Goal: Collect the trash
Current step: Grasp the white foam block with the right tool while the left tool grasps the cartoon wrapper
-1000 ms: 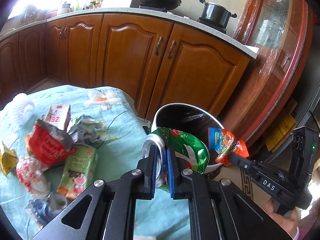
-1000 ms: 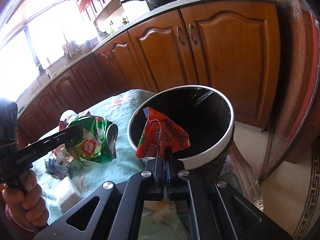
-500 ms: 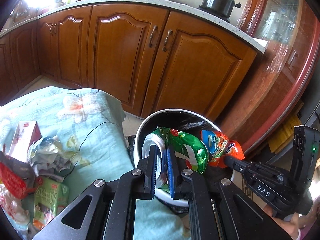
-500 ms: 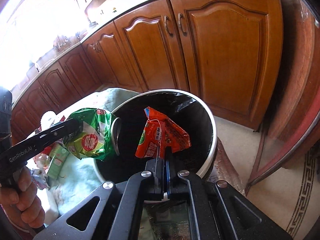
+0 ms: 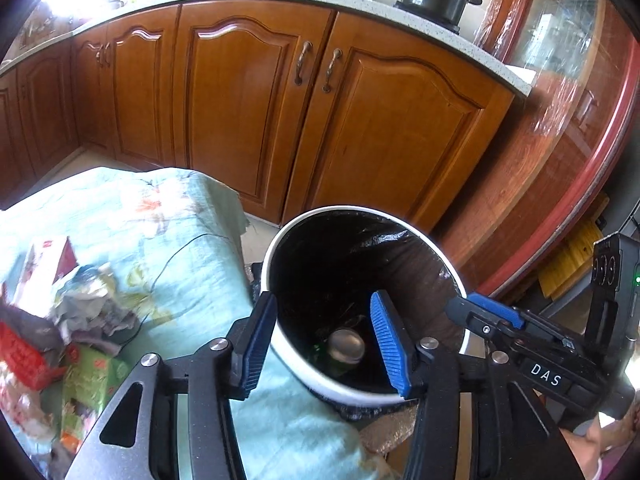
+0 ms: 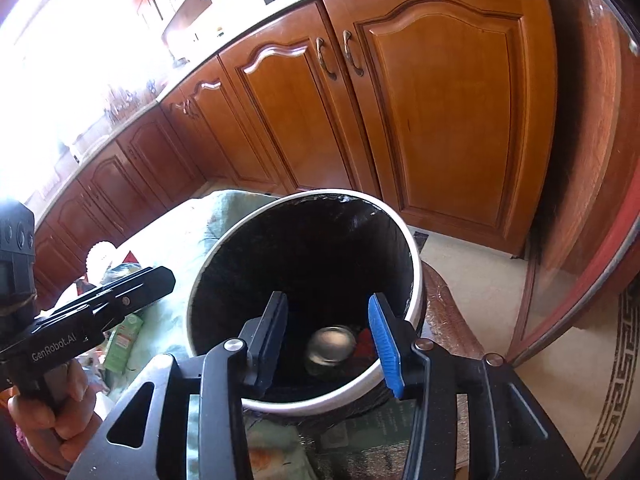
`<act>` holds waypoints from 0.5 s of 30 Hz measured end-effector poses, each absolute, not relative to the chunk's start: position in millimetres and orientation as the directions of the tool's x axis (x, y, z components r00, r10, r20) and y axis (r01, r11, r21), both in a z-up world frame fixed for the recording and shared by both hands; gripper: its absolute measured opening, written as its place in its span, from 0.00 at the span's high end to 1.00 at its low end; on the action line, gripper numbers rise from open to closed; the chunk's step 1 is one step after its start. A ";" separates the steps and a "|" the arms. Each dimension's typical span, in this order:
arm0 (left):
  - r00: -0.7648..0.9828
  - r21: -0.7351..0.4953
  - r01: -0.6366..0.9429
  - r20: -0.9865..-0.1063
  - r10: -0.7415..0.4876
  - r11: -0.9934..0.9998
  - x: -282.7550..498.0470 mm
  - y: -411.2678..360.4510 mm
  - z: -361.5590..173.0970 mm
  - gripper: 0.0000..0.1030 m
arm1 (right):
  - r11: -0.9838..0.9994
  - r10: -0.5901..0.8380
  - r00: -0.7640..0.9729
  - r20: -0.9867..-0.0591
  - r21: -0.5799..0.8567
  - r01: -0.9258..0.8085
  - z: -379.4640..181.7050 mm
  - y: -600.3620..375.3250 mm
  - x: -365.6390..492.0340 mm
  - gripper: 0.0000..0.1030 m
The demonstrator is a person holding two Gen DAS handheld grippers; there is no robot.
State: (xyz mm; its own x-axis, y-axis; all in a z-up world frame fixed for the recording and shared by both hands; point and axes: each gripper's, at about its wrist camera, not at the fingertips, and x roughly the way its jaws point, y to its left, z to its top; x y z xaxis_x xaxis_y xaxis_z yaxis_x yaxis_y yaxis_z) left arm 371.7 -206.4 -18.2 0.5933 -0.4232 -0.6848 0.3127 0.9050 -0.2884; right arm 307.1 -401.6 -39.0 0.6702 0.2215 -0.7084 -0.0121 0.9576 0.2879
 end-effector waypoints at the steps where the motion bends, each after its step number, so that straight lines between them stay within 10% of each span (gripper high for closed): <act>1: 0.597 -0.293 0.313 -0.679 -0.427 0.903 365.8 -202.9 -17.2 0.48 | 0.957 0.223 0.676 -0.702 0.291 -0.014 -38.0 -399.7 303.7 0.45; 5: 0.627 -0.283 0.309 -0.657 -0.418 0.908 336.7 -185.4 -11.8 0.40 | 0.948 0.245 0.708 -0.662 0.318 -0.031 -35.2 -386.0 279.1 0.21; 15: 0.670 -0.270 0.265 -0.638 -0.378 0.926 254.1 -133.3 -6.6 0.39 | 0.936 0.295 0.723 -0.625 0.341 -0.087 -39.9 -338.0 226.1 0.19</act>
State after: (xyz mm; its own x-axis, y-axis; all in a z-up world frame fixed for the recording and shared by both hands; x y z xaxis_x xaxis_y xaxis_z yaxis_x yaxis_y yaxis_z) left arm 254.1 -133.3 -6.6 0.6704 -0.3783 -0.6383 0.2648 0.9256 -0.2705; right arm 226.1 -338.0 -39.9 0.7229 0.2948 -0.6249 -0.0868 0.9360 0.3411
